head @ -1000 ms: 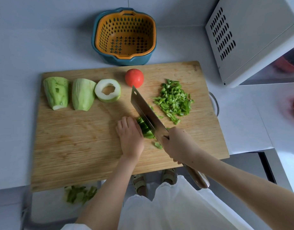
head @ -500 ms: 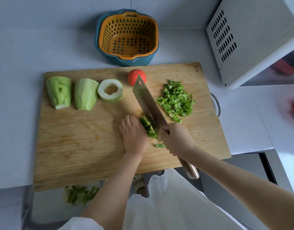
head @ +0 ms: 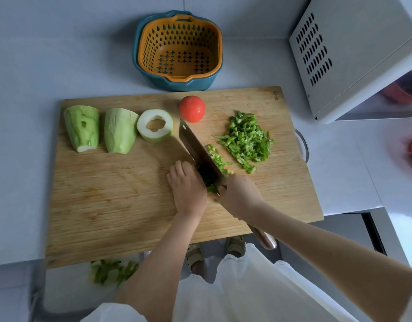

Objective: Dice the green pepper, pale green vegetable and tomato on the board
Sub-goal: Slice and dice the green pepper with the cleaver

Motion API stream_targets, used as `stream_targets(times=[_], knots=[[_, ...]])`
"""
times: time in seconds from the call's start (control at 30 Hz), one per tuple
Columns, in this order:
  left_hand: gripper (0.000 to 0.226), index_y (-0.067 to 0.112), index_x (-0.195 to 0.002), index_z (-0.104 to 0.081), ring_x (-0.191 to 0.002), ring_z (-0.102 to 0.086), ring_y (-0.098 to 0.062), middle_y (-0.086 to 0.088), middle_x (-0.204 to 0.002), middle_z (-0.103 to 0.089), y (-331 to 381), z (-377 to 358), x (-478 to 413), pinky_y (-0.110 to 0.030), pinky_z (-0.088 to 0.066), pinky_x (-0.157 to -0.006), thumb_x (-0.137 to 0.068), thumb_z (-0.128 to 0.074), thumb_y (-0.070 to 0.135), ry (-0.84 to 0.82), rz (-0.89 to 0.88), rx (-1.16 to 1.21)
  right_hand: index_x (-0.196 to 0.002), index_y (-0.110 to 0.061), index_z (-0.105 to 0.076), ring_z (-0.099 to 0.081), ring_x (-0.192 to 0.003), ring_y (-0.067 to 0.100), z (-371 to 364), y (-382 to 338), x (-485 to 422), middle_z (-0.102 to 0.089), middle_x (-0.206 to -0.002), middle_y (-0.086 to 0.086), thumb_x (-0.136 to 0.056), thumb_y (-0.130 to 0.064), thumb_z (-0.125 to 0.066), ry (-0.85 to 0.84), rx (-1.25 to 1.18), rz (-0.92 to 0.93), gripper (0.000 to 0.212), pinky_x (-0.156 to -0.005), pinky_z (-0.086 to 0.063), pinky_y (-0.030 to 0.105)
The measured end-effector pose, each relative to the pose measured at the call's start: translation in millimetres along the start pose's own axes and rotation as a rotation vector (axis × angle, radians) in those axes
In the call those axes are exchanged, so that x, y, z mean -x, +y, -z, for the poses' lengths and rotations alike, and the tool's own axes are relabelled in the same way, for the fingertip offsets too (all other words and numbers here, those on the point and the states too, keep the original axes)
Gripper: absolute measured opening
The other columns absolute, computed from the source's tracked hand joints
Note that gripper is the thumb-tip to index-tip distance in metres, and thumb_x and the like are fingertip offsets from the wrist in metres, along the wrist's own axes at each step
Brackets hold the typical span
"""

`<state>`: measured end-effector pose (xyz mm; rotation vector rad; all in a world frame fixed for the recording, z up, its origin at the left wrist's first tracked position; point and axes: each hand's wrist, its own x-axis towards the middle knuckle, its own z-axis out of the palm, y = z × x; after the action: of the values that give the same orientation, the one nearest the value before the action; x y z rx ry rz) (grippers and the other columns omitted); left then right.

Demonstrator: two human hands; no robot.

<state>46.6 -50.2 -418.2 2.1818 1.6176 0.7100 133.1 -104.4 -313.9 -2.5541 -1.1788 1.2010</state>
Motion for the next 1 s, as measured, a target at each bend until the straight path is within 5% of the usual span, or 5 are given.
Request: stream_targets(times=[0.4,0.5,0.63,0.87,1.0], knots=[[0.021,0.007,-0.081,-0.047,-0.075,-0.050,-0.033,-0.016,-0.080,-0.052,-3.0,-1.2,0.1,-0.043,-0.042,-0.070,-0.093,-0.031,0.012,0.030,-0.022,0.005,-0.072,-0.004,-0.051,-0.054,-0.058,0.026,9.3,16.6,21.8,-0.055,-0.066,0.010,-0.092,-0.017,-0.041,0.022,-0.048,0.021,0.026,-0.049,-0.042,0.028],[0.020,0.006,-0.082,-0.048,-0.078,-0.050,-0.033,-0.015,-0.083,-0.053,-2.1,-2.4,0.2,-0.043,-0.042,-0.072,-0.093,-0.032,0.012,0.039,-0.011,0.014,-0.065,-0.013,-0.041,-0.050,-0.054,0.021,8.6,12.5,20.2,-0.049,-0.061,0.004,-0.092,-0.015,-0.041,-0.007,-0.011,0.004,0.027,-0.045,-0.039,0.025],[0.017,0.007,-0.083,-0.048,-0.079,-0.051,-0.032,-0.014,-0.084,-0.053,-1.6,-3.3,-0.9,-0.043,-0.042,-0.072,-0.089,-0.033,0.010,0.026,-0.008,-0.006,-0.074,-0.008,-0.052,-0.051,-0.054,0.022,1.0,4.3,9.5,-0.050,-0.061,0.004,-0.088,-0.007,-0.043,0.004,-0.010,-0.014,0.016,-0.041,-0.038,0.024],[0.032,0.006,-0.082,-0.050,-0.089,-0.052,-0.032,-0.014,-0.090,-0.055,0.5,0.1,-2.8,-0.045,-0.042,-0.082,-0.092,-0.024,0.021,-0.036,0.045,0.026,-0.085,-0.007,-0.050,-0.052,-0.050,0.020,1.4,-5.7,-12.6,-0.053,-0.064,0.006,-0.094,-0.019,-0.045,0.028,-0.137,-0.011,0.016,-0.046,-0.048,0.031],[0.023,0.004,-0.084,-0.050,-0.090,-0.052,-0.035,-0.018,-0.091,-0.055,1.1,-0.1,-1.0,-0.048,-0.042,-0.084,-0.090,-0.030,0.012,-0.035,0.055,0.028,-0.073,-0.005,-0.053,-0.053,-0.049,0.026,4.4,5.7,6.4,-0.055,-0.060,0.010,-0.091,-0.016,-0.042,0.058,-0.157,0.029,0.024,-0.046,-0.045,0.031]])
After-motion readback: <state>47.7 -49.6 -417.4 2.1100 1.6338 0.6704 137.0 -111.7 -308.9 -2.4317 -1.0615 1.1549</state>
